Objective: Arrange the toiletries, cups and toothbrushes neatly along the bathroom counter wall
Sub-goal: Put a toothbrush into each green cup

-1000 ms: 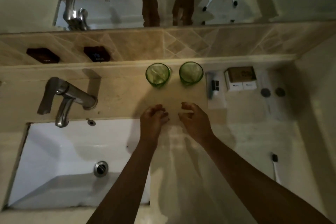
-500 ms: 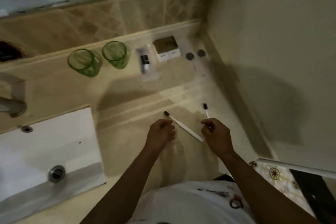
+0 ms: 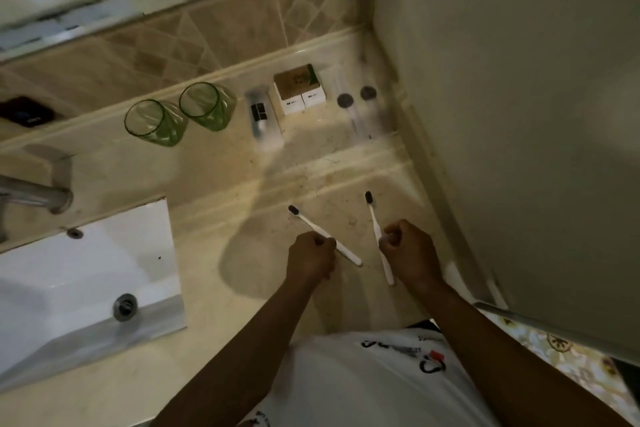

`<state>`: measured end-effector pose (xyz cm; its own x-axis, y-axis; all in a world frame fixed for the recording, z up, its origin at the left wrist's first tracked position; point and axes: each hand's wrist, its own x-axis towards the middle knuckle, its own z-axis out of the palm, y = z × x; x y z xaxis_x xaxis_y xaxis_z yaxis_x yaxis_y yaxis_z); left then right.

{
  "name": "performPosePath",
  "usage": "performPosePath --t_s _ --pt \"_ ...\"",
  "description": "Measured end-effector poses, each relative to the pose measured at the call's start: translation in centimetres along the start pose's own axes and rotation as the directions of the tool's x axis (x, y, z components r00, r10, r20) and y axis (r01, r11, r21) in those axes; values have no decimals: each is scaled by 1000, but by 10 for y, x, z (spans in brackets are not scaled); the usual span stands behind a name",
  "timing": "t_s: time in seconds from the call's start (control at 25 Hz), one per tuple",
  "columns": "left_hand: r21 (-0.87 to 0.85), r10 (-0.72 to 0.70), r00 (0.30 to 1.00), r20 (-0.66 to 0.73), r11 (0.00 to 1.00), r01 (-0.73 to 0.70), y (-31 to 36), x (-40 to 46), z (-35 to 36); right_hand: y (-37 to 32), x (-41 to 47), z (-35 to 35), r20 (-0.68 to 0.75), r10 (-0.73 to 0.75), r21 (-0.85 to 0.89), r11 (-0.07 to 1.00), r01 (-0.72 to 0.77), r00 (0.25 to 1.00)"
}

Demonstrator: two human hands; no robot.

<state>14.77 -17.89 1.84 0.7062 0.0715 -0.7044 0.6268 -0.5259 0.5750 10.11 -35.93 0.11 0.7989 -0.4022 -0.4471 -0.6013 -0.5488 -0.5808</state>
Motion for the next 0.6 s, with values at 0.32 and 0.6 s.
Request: performPosePath --t_s 0.32,0.6 --pt "-67 48 996 80 997 -42 14 -13 39 4 14 -5 55 -67 -128 989 74 996" --pt "-133 28 991 133 991 -10 23 -1 60 6 10 -6 103 -50 -92 994 59 993"
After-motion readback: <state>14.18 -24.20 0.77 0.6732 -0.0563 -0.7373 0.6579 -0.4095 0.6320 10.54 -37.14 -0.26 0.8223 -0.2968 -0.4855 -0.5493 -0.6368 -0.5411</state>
